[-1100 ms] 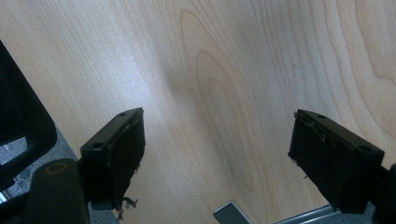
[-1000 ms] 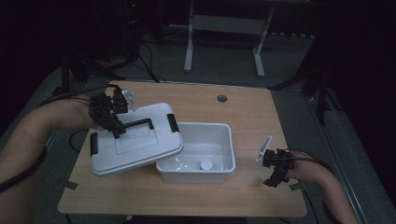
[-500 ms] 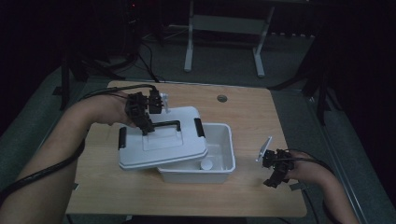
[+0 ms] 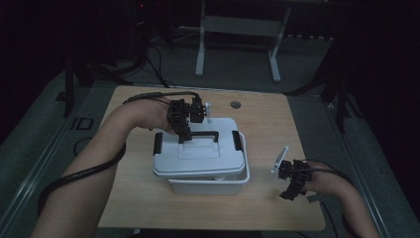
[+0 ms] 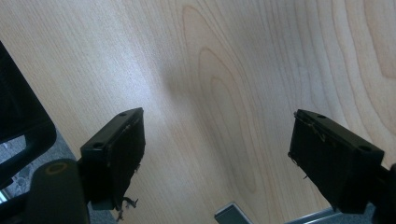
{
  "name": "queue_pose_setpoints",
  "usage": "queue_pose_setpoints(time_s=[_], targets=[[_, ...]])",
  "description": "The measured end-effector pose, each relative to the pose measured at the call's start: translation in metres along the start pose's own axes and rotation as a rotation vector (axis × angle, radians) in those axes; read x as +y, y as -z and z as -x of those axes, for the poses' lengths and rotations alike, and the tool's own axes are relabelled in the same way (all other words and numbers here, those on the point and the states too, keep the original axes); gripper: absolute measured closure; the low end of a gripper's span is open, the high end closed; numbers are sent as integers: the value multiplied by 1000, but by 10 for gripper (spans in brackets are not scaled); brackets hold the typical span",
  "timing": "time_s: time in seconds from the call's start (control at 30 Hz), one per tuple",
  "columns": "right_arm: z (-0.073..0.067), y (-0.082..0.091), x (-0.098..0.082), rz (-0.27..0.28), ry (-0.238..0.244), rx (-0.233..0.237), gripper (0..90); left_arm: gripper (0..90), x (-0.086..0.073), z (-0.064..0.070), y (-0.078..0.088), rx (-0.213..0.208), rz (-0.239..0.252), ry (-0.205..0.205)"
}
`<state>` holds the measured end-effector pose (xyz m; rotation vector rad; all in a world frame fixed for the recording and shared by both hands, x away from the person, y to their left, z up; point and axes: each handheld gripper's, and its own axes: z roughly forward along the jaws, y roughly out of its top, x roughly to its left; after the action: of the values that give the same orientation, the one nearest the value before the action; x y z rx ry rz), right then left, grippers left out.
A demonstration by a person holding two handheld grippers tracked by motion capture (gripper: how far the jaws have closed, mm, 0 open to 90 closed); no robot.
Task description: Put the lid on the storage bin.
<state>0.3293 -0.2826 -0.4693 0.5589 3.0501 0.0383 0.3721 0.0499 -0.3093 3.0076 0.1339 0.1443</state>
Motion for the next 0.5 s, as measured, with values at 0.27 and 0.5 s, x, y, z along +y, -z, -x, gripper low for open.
queue_pose_setpoints(time_s=[0.27, 0.5], targets=[[2, 0, -4, -7, -4, 0, 177, 837, 21, -2, -17, -5, 7, -36], [2, -2, -5, -9, 2, 0, 177, 837, 24, -1, -26, -12, -6, -47]])
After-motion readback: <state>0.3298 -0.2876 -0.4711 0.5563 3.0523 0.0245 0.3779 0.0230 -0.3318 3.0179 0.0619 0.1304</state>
